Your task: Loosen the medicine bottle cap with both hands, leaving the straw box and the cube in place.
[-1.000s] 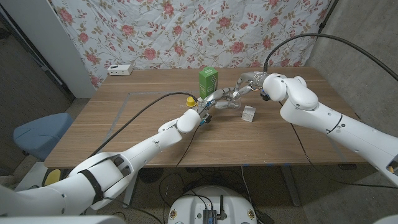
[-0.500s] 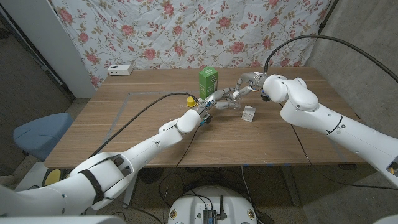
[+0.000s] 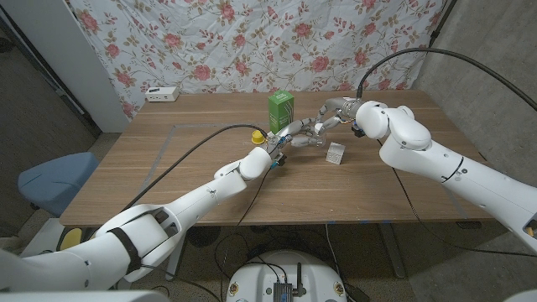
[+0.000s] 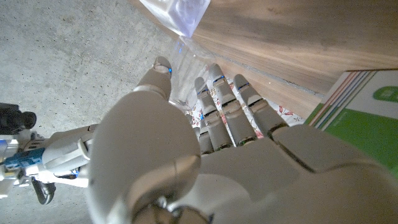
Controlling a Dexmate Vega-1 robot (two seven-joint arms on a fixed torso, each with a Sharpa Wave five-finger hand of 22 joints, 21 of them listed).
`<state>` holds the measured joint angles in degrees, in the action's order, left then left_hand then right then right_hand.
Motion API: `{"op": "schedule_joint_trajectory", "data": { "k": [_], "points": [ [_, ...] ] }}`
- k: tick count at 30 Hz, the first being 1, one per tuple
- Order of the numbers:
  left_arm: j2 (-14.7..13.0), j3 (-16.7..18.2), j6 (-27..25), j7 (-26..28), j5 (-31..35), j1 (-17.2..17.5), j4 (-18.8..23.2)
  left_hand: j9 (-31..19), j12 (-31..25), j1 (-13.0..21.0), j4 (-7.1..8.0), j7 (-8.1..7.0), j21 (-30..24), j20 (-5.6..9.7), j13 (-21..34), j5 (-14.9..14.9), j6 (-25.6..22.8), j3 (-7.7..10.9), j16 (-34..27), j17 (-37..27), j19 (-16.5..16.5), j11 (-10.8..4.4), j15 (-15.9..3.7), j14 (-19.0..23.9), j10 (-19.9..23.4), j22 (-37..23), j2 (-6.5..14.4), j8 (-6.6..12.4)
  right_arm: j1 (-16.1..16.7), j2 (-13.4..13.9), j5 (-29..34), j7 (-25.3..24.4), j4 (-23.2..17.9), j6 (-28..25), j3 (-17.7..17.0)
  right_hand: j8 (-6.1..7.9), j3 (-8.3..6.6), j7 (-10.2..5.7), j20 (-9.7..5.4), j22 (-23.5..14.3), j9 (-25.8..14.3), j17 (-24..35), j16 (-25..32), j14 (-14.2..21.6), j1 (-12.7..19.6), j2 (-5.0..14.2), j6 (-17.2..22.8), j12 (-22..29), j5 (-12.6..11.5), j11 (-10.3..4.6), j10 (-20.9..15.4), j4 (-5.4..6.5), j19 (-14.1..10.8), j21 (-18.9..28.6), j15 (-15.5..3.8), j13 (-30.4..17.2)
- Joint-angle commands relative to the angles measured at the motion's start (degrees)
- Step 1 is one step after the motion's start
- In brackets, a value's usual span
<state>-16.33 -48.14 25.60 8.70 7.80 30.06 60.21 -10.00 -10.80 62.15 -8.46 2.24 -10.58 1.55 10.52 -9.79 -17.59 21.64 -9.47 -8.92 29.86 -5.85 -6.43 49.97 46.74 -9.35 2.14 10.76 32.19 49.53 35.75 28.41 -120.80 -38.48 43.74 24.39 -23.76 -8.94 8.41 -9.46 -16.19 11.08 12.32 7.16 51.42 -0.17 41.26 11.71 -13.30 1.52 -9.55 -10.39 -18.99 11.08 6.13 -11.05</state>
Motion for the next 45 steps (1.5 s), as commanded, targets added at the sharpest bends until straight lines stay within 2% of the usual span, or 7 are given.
{"op": "schedule_joint_trajectory", "data": {
  "k": [1, 16, 21, 25, 33, 35, 45],
  "points": [
    [0.28, -0.15, 0.58, 0.04, 0.02, -0.33, -0.73, -0.17, -0.34, -0.27, 0.01, -0.07, 0.05, 0.55, 0.18, -0.33, 0.0, 0.66, -0.34, -0.16, 0.01, -2.24, -4.75, 0.63, 2.52, -0.16, 0.48, -0.08, -0.08, 0.06, -1.35, -0.53, 0.23, 0.76, -0.38, 0.71, -1.32, -1.18, -0.38, -0.23, -0.12, 0.13, 0.25, 0.01, 2.63, 0.83, 0.52, 0.09, 0.36, -1.06, -0.17, -0.21, -0.45, 0.16, -1.07, -0.25],
    [0.91, -0.37, 1.32, 0.06, -0.07, -1.05, -2.36, -0.17, -0.31, -0.41, -0.04, -0.31, 0.06, 0.74, 0.19, -0.33, 0.04, 0.97, -0.32, -0.15, -0.2, -2.25, -4.8, 0.76, 2.5, -0.16, 0.41, -0.08, -0.38, 0.12, -3.95, -1.46, 0.98, 1.78, -0.89, 1.07, -3.18, -2.0, -1.37, -0.22, 0.06, 0.24, 0.17, 0.0, 6.79, 2.69, 0.87, -0.2, 0.59, -2.29, -0.23, -0.22, -0.57, 0.01, -1.96, -0.24],
    [1.08, -0.42, 1.45, 0.06, -0.12, -1.27, -2.84, -0.17, -0.33, -0.46, -0.03, -0.32, 0.03, 0.81, 0.19, -0.33, 0.03, 1.03, -0.32, -0.15, -0.19, -2.25, -4.78, 0.78, 2.57, -0.16, 0.4, -0.07, -0.71, 0.11, -4.2, -1.46, 1.25, 1.88, -0.6, 1.8, -3.46, -2.6, -1.76, -0.22, 0.12, 0.25, 0.13, -0.02, 7.99, 3.04, 2.46, -0.27, 0.78, -3.16, -0.32, -0.07, -0.65, -0.02, -2.4, -0.23],
    [1.09, -0.43, 1.4, 0.11, -0.14, -1.33, -2.95, -0.17, -0.34, -0.45, -0.08, -0.4, 0.01, 0.87, 0.19, -0.33, 0.03, 1.14, -0.3, -0.14, -0.17, -2.25, -4.84, 0.78, 2.64, -0.15, 0.36, -0.07, -0.89, 0.11, -4.61, -1.49, 1.42, 2.02, -0.53, 1.84, -3.6, -2.89, -1.91, -0.22, 0.14, 0.26, 0.11, -0.04, 8.56, 3.23, 2.48, -0.3, 0.82, -3.57, -0.36, -0.06, -0.58, -0.07, -2.77, -0.23],
    [1.26, -0.53, 1.71, 0.21, -0.14, -1.62, -3.61, -0.17, -0.34, -0.55, -0.09, -0.44, -0.02, 0.95, 0.2, -0.32, -0.05, 1.31, -0.29, -0.15, -0.18, -2.26, -4.89, 0.79, 2.66, -0.15, 0.31, -0.04, -1.42, 0.04, -4.88, -1.15, 1.51, 1.72, -0.15, 2.5, -3.82, -3.47, -1.87, -0.21, 0.24, 0.21, 0.06, -0.04, 10.19, 3.23, 3.93, -0.36, 0.93, -3.97, -0.46, -0.2, -0.63, -0.1, -2.91, -0.21],
    [1.27, -0.53, 1.79, 0.28, -0.14, -1.64, -3.7, -0.17, -0.33, -0.61, -0.06, -0.38, 0.01, 0.93, 0.2, -0.32, 0.01, 1.37, -0.31, -0.16, -0.3, -2.28, -4.87, 0.84, 2.67, -0.15, 0.34, -0.07, -1.65, 0.06, -4.92, -0.76, 1.46, 1.55, 0.03, 2.3, -3.76, -3.41, -1.83, -0.2, 0.29, 0.18, 0.02, -0.05, 10.5, 3.0, 3.43, -0.37, 0.98, -3.37, -0.47, -0.22, -0.65, -0.11, -2.87, -0.21],
    [1.2, -0.6, 1.95, 0.42, -0.04, -1.63, -3.76, -0.17, -0.34, -0.69, -0.07, -0.41, -0.01, 1.09, 0.19, -0.32, -0.06, 1.59, -0.34, -0.17, -0.32, -2.24, -4.89, 1.02, 2.76, -0.15, 0.36, -0.04, -2.06, 0.45, -5.64, 0.31, 0.67, 0.75, 0.23, 0.42, -2.51, -2.78, -1.15, -0.2, 0.81, 0.01, -0.49, -0.9, 10.67, 0.59, -0.61, -0.82, 1.57, -2.37, 0.82, 0.25, -0.22, -0.31, -1.82, -0.24]
  ]
}}
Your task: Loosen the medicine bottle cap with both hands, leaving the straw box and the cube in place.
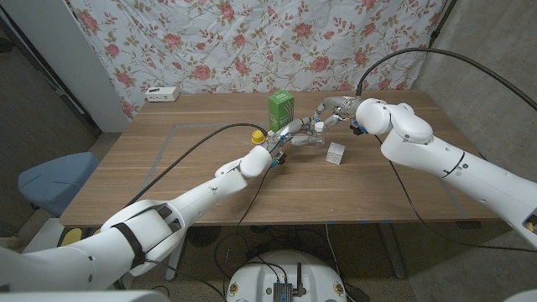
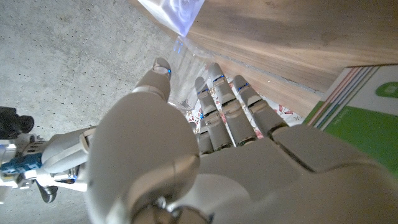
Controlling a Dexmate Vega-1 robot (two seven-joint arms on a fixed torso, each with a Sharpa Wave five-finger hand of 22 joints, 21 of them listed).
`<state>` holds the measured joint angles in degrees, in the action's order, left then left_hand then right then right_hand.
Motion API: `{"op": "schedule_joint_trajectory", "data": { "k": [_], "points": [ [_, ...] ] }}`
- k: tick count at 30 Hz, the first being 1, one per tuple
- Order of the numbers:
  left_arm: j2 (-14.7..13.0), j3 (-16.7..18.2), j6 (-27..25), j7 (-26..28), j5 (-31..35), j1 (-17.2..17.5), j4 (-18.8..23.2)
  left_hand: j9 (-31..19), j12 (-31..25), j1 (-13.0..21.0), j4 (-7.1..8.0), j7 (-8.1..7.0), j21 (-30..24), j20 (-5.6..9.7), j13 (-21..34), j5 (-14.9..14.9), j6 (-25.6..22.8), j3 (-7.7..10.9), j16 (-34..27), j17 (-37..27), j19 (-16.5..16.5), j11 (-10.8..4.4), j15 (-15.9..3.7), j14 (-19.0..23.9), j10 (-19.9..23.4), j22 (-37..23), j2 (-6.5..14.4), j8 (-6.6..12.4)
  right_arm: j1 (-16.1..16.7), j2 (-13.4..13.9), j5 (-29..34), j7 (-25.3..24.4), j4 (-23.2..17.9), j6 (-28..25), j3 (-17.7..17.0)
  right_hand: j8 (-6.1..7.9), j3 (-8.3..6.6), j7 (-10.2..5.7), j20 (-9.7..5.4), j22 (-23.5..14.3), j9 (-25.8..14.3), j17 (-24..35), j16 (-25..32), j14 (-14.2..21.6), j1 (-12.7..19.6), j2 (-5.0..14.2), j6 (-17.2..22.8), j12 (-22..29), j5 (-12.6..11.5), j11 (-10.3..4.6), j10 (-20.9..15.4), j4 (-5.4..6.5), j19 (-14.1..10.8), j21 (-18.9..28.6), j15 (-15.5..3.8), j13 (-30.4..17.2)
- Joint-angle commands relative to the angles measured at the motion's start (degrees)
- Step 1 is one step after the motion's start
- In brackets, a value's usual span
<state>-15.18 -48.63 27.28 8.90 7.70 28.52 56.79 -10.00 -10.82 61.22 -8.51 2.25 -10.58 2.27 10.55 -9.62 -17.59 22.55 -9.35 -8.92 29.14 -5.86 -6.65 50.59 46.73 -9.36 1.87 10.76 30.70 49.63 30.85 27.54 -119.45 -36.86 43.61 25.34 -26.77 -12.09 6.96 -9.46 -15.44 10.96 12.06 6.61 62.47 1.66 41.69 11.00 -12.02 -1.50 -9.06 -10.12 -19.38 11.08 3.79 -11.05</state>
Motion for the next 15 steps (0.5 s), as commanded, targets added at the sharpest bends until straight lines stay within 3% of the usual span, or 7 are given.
{"op": "schedule_joint_trajectory", "data": {
  "k": [1, 8, 15],
  "points": [
    [0.04, -0.11, 0.27, 0.21, 0.04, -0.07, -0.31, -0.17, -0.33, 0.24, -0.02, -0.45, -0.01, 0.38, 0.16, -0.49, -0.05, 0.69, -0.46, -0.16, 0.41, -2.24, -4.69, 0.4, 2.79, -0.15, 0.62, -0.04, -0.57, 0.37, -0.88, 1.24, -0.77, -0.96, 0.33, -0.64, 0.62, 0.34, 0.32, -0.2, 0.1, 0.11, -0.27, -0.39, -0.44, -1.49, -1.23, -0.14, 0.32, 0.74, 0.44, 0.0, 0.27, -0.34, 0.58, -0.25],
    [-0.21, -0.06, -0.04, 0.38, 0.17, 0.28, 0.42, -0.17, -0.32, 0.14, -0.02, -0.54, -0.02, 0.41, 0.16, -0.48, -0.07, 0.79, -0.44, -0.16, 0.4, -2.31, -4.64, 0.42, 2.81, -0.15, 0.55, -0.04, -0.55, 0.83, -1.95, 1.54, -1.41, -1.14, 0.07, -1.94, 1.03, 0.64, 0.63, -0.21, 0.48, 0.17, -0.49, -0.77, -1.1, -3.07, -3.69, -0.28, 0.31, 1.44, 1.34, 0.22, 0.55, -0.39, 1.26, -0.27],
    [-0.18, -0.08, 0.07, 0.41, 0.21, 0.29, 0.39, -0.17, -0.25, 0.06, -0.02, -0.61, -0.02, 0.39, 0.16, -0.48, 0.01, 0.93, -0.45, -0.16, 0.35, -2.2, -4.63, 0.48, 2.66, -0.15, 0.53, -0.07, -1.05, 1.11, -2.55, 2.3, -1.59, -1.5, 0.33, -3.4, 1.49, 2.32, 1.02, -0.22, 0.87, 0.39, -0.66, -1.54, -2.78, -4.1, -6.44, -0.42, 0.33, 3.06, 2.61, 0.94, 1.21, -0.51, 2.19, -0.31]
  ]
}}
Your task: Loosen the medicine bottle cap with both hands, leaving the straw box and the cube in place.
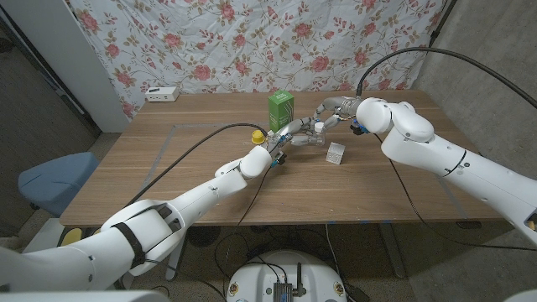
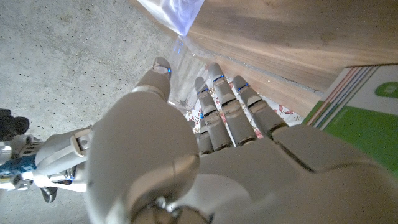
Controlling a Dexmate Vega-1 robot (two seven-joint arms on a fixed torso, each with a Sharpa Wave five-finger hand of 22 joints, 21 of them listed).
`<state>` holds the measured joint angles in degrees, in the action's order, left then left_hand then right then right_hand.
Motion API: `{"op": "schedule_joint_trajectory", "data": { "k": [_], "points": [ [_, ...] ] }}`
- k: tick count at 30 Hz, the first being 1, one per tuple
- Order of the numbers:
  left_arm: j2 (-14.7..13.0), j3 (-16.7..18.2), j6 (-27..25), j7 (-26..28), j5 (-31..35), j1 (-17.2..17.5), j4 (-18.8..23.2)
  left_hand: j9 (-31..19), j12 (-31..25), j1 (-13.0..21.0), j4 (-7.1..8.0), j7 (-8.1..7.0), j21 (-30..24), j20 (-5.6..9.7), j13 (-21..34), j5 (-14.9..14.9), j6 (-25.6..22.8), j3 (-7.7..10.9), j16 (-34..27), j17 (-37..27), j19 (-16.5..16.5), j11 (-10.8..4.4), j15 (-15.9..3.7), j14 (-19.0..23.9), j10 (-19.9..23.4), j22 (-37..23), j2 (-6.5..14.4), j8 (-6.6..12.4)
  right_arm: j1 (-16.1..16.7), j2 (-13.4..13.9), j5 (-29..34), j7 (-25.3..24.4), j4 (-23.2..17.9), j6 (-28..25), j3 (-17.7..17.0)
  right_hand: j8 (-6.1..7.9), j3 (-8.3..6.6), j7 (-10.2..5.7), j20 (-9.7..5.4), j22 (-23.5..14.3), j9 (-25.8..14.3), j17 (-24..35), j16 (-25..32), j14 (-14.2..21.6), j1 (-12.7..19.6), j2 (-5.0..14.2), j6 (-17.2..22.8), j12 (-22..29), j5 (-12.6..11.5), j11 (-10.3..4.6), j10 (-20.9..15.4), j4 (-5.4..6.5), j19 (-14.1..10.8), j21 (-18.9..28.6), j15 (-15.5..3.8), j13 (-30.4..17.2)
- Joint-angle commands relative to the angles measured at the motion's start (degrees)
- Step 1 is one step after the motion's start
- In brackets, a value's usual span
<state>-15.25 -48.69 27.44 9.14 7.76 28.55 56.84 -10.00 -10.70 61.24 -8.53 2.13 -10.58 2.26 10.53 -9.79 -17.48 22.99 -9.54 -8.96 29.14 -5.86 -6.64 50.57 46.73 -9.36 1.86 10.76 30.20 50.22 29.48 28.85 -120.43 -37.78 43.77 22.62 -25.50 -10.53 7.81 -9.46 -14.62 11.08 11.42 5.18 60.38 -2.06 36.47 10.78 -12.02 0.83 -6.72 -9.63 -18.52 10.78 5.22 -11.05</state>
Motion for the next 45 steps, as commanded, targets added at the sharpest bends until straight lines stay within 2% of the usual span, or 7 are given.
{"op": "schedule_joint_trajectory", "data": {
  "k": [1, 11, 25, 26, 45],
  "points": [
    [-0.09, -0.02, -0.13, 0.12, 0.12, 0.26, 0.34, -0.17, -0.35, 0.02, 0.0, -0.48, -0.02, 0.42, 0.19, -0.31, -0.1, 0.49, -0.26, -0.13, 0.33, -2.22, -4.64, 0.51, 2.63, -0.15, 0.55, -0.07, -0.55, 0.58, -1.39, 1.01, -0.6, -0.51, 0.12, -0.85, 0.27, 0.84, 0.15, -0.22, 0.08, 0.28, -0.04, -0.21, -0.9, -0.44, -1.56, -0.17, 0.34, 0.8, 0.31, 0.53, 0.39, -0.21, 0.84, -0.31],
    [0.47, -0.22, 0.52, -0.05, 0.07, -0.39, -1.05, -0.17, -0.36, -0.05, -0.05, -0.57, -0.03, 0.48, 0.2, -0.3, -0.14, 0.7, -0.22, -0.12, 0.3, -2.24, -4.73, 0.49, 2.67, -0.15, 0.48, -0.05, -0.82, 0.64, -2.11, 0.47, -0.41, -0.96, 0.22, -2.23, 1.13, 2.46, 0.56, -0.24, 0.29, 0.4, -0.09, -0.87, -3.54, -1.17, -4.29, -0.11, 0.61, 1.44, 1.19, 1.42, 0.85, -0.2, 1.47, -0.34],
    [0.94, -0.45, 1.11, -0.19, 0.0, -1.11, -2.32, -0.18, -0.41, -0.17, -0.08, -0.72, -0.04, 0.47, 0.2, -0.3, -0.16, 0.97, -0.21, -0.12, 0.26, -2.24, -4.72, 0.54, 2.82, -0.15, 0.41, -0.04, -2.34, 0.15, -1.17, 1.14, -0.15, -3.85, 1.74, -2.57, 3.32, 4.34, 0.87, -0.28, 0.22, 0.55, 0.06, -1.23, -9.66, -1.89, -4.76, 0.14, 1.42, 2.36, 1.59, 3.69, 0.97, -0.05, 2.01, -0.36],
    [0.93, -0.46, 1.03, -0.23, 0.0, -1.13, -2.29, -0.18, -0.39, -0.18, -0.08, -0.68, -0.03, 0.43, 0.2, -0.3, -0.12, 0.99, -0.21, -0.12, 0.23, -2.18, -4.73, 0.54, 2.76, -0.15, 0.41, -0.06, -2.38, 0.17, -1.22, 1.12, -0.14, -3.94, 1.76, -2.69, 3.53, 4.82, 0.94, -0.28, 0.21, 0.56, 0.08, -1.23, -10.25, -1.98, -5.0, 0.15, 1.49, 2.44, 1.65, 3.88, 1.01, -0.05, 2.01, -0.36],
    [0.57, -0.48, 0.35, -0.02, 0.15, -0.66, -1.14, -0.18, -0.38, -0.33, -0.07, -0.86, -0.03, 0.53, 0.21, -0.31, -0.19, 1.39, -0.24, -0.13, 0.12, -2.21, -4.69, 0.69, 2.82, -0.14, 0.43, -0.03, -3.48, 0.61, -1.55, 2.05, -0.73, -7.5, 3.11, -3.32, 5.07, 6.41, 1.44, -0.32, 0.13, 0.63, 0.12, -1.64, -14.77, -2.32, -6.08, 0.19, 1.86, 3.23, 2.17, 5.35, 1.52, -0.09, 2.6, -0.37]
  ]
}}
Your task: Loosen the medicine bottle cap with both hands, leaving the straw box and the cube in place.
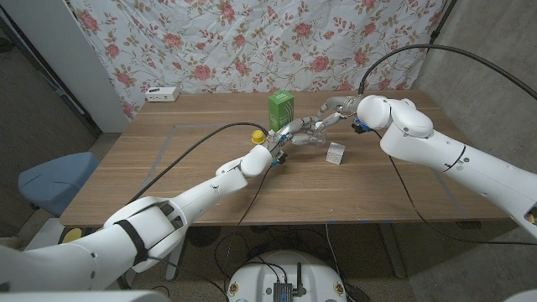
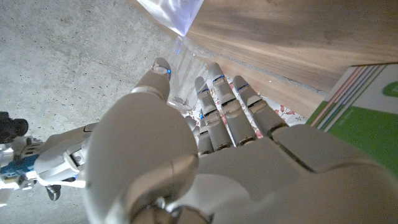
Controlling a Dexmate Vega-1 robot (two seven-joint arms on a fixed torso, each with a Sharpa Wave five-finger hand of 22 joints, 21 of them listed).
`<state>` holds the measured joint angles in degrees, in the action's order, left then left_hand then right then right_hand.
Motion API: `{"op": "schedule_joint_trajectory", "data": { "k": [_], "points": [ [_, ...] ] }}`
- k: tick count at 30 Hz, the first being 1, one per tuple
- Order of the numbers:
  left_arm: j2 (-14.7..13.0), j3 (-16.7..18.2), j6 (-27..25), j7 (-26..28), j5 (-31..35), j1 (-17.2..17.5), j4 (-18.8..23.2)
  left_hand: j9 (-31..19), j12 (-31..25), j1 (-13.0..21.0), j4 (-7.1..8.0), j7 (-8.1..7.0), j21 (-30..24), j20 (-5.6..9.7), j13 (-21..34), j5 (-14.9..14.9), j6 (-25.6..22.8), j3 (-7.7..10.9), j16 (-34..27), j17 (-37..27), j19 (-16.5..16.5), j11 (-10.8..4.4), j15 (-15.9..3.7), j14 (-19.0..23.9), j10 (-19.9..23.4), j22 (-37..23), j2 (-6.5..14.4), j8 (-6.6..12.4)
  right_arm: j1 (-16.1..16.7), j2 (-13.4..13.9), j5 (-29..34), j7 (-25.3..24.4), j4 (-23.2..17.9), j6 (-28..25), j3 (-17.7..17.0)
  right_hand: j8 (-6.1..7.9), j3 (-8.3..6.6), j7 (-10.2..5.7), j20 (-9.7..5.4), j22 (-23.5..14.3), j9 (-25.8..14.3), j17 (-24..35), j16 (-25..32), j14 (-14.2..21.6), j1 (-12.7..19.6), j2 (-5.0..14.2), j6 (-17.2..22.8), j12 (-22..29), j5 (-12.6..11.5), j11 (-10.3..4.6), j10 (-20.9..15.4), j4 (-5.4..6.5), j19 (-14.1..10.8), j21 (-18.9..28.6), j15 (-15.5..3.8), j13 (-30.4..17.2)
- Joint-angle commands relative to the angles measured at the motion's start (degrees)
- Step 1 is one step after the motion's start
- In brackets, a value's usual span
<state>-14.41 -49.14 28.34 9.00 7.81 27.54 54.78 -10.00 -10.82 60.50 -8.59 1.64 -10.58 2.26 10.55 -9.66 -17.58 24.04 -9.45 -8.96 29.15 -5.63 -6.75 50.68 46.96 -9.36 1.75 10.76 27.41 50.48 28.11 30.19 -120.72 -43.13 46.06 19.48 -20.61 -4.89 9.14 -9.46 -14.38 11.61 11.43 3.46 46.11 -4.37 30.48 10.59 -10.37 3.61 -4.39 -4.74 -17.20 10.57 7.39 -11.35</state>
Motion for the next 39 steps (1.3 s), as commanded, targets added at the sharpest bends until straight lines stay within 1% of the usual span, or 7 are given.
{"op": "schedule_joint_trajectory", "data": {
  "k": [1, 9, 19, 26, 29, 34, 39],
  "points": [
    [-0.33, -0.02, -0.63, 0.15, 0.13, 0.41, 1.08, -0.18, -0.27, 0.4, -0.02, -0.35, -0.03, 0.55, 0.19, -0.44, -0.1, 0.37, -0.32, -0.13, 0.12, -2.43, -4.57, 0.57, 2.63, -0.14, 0.52, -0.02, -0.75, 0.41, -0.25, 0.75, -0.46, -2.23, 0.87, -0.2, 0.25, 0.82, 0.17, -0.32, -0.12, 0.11, 0.12, 0.07, -0.71, 0.0, -0.12, 0.39, 0.21, 0.45, -0.15, 0.53, 0.26, 0.11, 0.48, -0.07],
    [-0.73, 0.08, -1.28, 0.3, 0.33, 0.96, 2.35, -0.18, -0.26, 0.26, 0.0, -0.44, 0.0, 0.63, 0.19, -0.43, -0.12, 0.52, -0.33, -0.13, -0.04, -2.41, -4.48, 0.62, 2.64, -0.14, 0.45, -0.02, -1.22, 0.76, -0.04, 0.99, -0.91, -3.89, 1.63, -0.25, 0.6, 1.19, 0.24, -0.34, -0.15, 0.13, 0.16, 0.02, -1.84, 0.1, -0.09, 0.4, 0.2, 0.59, -0.01, 0.91, 0.35, 0.13, 0.62, -0.07],
    [-1.17, 0.19, -2.04, 0.4, 0.55, 1.62, 3.83, -0.18, -0.27, 0.05, 0.05, -0.64, -0.01, 0.64, 0.19, -0.42, -0.2, 0.69, -0.33, -0.13, -0.1, -2.43, -4.46, 0.69, 2.69, -0.14, 0.4, 0.0, -0.87, 1.78, -0.37, 0.35, -1.97, -5.1, 1.55, -0.01, 0.89, 1.36, 0.29, -0.34, -0.24, 0.11, 0.23, 0.11, -2.7, 0.11, 0.59, 0.5, 0.18, 0.67, -0.09, 1.09, 0.33, 0.19, 0.6, -0.06],
    [-1.33, 0.25, -2.44, 0.5, 0.73, 1.89, 4.49, -0.18, -0.29, -0.02, 0.05, -0.77, -0.04, 0.71, 0.2, -0.43, -0.26, 0.84, -0.35, -0.14, -0.05, -2.23, -4.52, 0.76, 2.77, -0.14, 0.42, 0.02, -0.56, 2.15, -0.94, -0.27, -2.32, -5.17, 1.4, 0.51, 1.02, 0.89, 0.29, -0.34, -0.38, 0.02, 0.33, 0.39, -3.02, 0.1, 1.84, 0.63, 0.11, 0.79, -0.35, 0.96, 0.24, 0.26, 0.69, -0.05],
    [-1.3, 0.23, -2.42, 0.48, 0.76, 1.91, 4.53, -0.18, -0.27, -0.07, 0.04, -0.75, -0.03, 0.68, 0.19, -0.43, -0.21, 0.9, -0.34, -0.13, -0.1, -2.3, -4.49, 0.76, 2.73, -0.14, 0.37, -0.01, -0.37, 2.23, -1.3, -0.65, -2.41, -5.12, 1.24, 0.65, 1.03, 0.96, 0.29, -0.34, -0.43, 0.0, 0.33, 0.41, -3.06, 0.12, 2.17, 0.69, 0.09, 0.78, -0.5, 0.89, 0.23, 0.27, 0.67, -0.05],
    [-1.11, 0.16, -2.1, 0.55, 0.85, 1.8, 4.2, -0.19, -0.22, -0.11, 0.02, -0.76, -0.04, 0.69, 0.2, -0.43, -0.24, 1.03, -0.35, -0.14, -0.11, -2.27, -4.52, 0.82, 2.62, -0.14, 0.38, 0.0, -0.21, 2.43, -1.6, -1.12, -2.54, -5.02, 1.2, 0.92, 1.03, 0.49, 0.27, -0.35, -0.52, -0.04, 0.43, 0.69, -3.16, 0.22, 2.78, 0.8, 0.05, 0.74, -0.79, 0.79, 0.21, 0.29, 0.68, -0.04],
    [-0.92, 0.1, -1.92, 0.64, 0.93, 1.66, 3.89, -0.19, -0.24, -0.15, 0.01, -0.7, -0.04, 0.68, 0.2, -0.43, -0.19, 1.13, -0.34, -0.13, -0.12, -2.27, -4.49, 0.84, 2.67, -0.14, 0.35, -0.02, 0.0, 2.63, -1.89, -1.72, -2.58, -4.68, 1.02, 1.53, 0.89, 0.21, 0.23, -0.35, -0.63, -0.11, 0.53, 1.01, -3.03, 0.55, 4.26, 0.98, -0.02, 0.72, -1.36, 0.52, 0.16, 0.33, 0.54, -0.03]
  ]
}}
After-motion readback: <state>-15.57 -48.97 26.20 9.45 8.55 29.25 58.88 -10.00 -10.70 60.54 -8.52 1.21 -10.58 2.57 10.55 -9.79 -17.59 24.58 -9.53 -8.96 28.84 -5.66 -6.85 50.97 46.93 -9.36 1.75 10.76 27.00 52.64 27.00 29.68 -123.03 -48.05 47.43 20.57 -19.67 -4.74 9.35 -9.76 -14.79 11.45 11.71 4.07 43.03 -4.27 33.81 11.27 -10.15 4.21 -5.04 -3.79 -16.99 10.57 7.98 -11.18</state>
